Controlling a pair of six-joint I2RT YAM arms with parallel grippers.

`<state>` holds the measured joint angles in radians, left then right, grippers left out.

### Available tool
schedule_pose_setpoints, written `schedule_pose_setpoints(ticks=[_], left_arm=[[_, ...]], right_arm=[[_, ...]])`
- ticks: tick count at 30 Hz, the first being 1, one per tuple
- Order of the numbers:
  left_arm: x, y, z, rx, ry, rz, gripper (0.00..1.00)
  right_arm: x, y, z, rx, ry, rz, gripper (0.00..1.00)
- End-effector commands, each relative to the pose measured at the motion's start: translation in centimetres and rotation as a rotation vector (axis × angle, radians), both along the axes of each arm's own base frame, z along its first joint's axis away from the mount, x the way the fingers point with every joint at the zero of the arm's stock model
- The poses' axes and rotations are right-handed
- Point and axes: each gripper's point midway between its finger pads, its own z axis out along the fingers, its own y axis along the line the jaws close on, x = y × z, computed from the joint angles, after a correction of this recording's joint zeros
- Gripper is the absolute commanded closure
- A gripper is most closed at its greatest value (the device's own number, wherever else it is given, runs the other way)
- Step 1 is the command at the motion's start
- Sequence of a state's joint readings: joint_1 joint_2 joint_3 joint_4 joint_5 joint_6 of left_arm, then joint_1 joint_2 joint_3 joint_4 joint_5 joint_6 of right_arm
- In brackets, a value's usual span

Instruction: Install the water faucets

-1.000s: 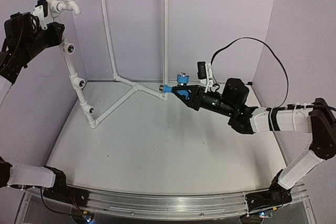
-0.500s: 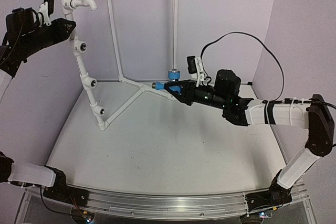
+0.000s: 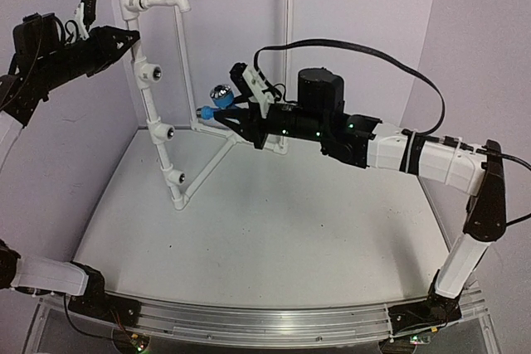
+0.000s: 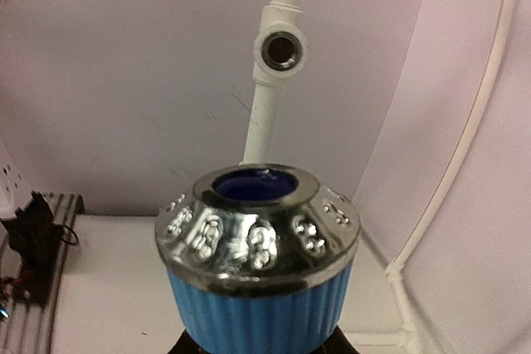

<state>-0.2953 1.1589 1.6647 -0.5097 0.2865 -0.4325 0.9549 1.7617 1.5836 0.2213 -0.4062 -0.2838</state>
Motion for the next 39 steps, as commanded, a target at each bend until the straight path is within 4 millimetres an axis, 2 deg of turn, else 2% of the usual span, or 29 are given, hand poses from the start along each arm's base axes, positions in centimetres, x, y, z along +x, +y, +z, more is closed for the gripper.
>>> schedule_pose_setpoints(ticks=[1, 6, 7, 11, 14, 17, 19, 25, 31, 36, 39], left_arm=[[-3.9, -2.2, 4.1, -0.339, 0.079, -0.191, 1.00], [-3.8, -2.0, 3.2, -0.284, 0.050, -0.166, 0.99], [-3.9, -2.0, 3.0, -0.262, 0.036, -0.160, 0.94], [-4.0, -2.0, 1.4, -0.174, 0.004, -0.161, 0.61], [-4.4, -2.3, -0.5, -0.069, -0.034, -0.178, 0.37], [-3.9, -1.5, -2.0, 0.018, -0.063, -0.114, 0.15], [-2.9, -0.6, -2.3, 0.045, -0.057, -0.048, 0.05], [0.0, -1.7, -2.3, 0.120, -0.038, -0.053, 0.00], [1.7, -2.8, -0.9, 0.164, -0.085, -0.083, 0.03], [2.1, -2.9, -0.5, 0.166, -0.092, -0.077, 0.20], [1.8, -3.0, -0.5, 0.171, -0.099, -0.091, 0.39]], right_arm=[[-0.5, 1.4, 2.3, -0.124, -0.469, -0.009, 1.00], [0.0, 2.3, 4.2, -0.212, -0.734, -0.027, 1.00], [-0.2, 2.4, 4.4, -0.226, -0.783, -0.022, 1.00], [-0.1, 2.8, 6.2, -0.253, -0.884, -0.045, 1.00], [0.0, 3.0, 6.1, -0.285, -0.915, -0.027, 1.00], [0.2, 3.5, 5.9, -0.314, -0.943, -0.009, 1.00], [0.5, 3.6, 6.1, -0.325, -0.961, -0.015, 1.00], [0.4, 3.5, 7.3, -0.331, -0.983, -0.008, 1.00], [1.6, 4.0, 6.3, -0.404, -1.081, -0.017, 1.00], [1.8, 4.0, 8.0, -0.381, -1.139, -0.057, 1.00], [1.4, 3.8, 8.6, -0.359, -1.186, -0.067, 1.00]])
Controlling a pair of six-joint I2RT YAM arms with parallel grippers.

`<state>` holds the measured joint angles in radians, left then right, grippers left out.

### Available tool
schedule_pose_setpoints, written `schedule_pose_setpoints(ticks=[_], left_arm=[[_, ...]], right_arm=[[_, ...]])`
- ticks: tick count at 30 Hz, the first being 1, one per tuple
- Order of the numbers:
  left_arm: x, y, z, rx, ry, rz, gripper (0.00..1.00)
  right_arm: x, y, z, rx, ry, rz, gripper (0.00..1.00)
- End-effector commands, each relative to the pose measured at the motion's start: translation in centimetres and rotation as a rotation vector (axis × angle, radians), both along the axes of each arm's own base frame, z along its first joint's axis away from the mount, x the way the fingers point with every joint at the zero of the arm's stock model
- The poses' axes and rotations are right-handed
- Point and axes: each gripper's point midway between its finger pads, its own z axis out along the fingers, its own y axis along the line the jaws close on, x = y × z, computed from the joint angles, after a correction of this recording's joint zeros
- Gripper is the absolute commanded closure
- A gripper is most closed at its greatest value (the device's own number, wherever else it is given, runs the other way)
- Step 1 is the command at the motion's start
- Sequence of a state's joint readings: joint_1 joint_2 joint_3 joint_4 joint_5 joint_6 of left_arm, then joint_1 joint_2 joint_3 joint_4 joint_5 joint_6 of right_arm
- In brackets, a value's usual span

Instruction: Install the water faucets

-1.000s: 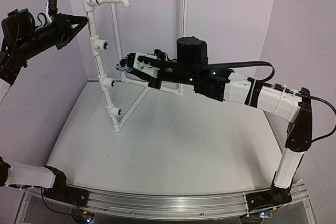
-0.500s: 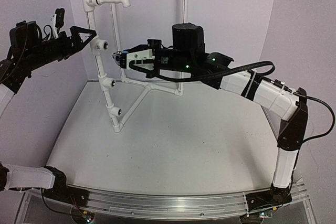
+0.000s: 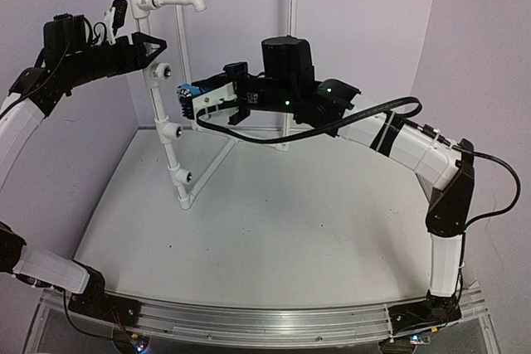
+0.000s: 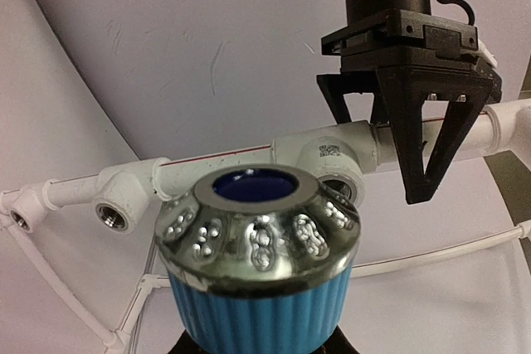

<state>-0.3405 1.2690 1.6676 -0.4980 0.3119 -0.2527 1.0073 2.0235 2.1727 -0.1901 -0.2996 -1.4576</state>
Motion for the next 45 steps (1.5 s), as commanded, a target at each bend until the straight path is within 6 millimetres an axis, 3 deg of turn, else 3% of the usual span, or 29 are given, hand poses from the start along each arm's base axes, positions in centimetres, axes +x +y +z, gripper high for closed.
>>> schedule_pose_setpoints(ticks=[1, 4, 7, 11, 15, 21, 27, 40, 45], left_arm=[[-1.5, 0.0, 2.9, -0.007, -0.085, -0.036, 0.44], [-2.5, -0.5, 2.9, -0.012, -0.077, -0.083, 0.60], [-3.3, -0.5, 2.6, -0.024, -0.048, -0.101, 0.82], [-4.7, -0.9, 2.7, -0.054, -0.012, -0.153, 0.98], [-5.9, -0.9, 3.0, -0.076, 0.000, -0.173, 1.00], [-7.0, -0.7, 1.3, -0.075, 0.049, -0.184, 1.00], [-8.0, -0.8, 1.1, -0.108, 0.084, -0.207, 1.00], [-8.8, -1.1, 1.1, -0.120, 0.104, -0.243, 1.00], [-9.2, -1.1, 1.4, -0.121, 0.096, -0.253, 1.00]], right_arm=[[-0.3, -1.0, 4.9, 0.112, -0.136, -0.001, 1.00], [-0.8, -1.4, 5.3, 0.134, -0.181, 0.005, 1.00], [-1.5, -1.8, 5.7, 0.166, -0.202, 0.020, 1.00], [-2.5, -2.2, 6.4, 0.192, -0.212, 0.043, 1.00], [-3.0, -2.5, 7.3, 0.218, -0.202, 0.058, 1.00], [-4.1, -2.7, 7.6, 0.249, -0.175, 0.097, 1.00], [-4.6, -2.5, 8.9, 0.292, -0.202, 0.120, 1.00], [-6.0, -0.4, 8.5, 0.259, -0.210, 0.176, 1.00], [-5.5, 0.4, 7.5, 0.234, -0.209, 0.163, 1.00]])
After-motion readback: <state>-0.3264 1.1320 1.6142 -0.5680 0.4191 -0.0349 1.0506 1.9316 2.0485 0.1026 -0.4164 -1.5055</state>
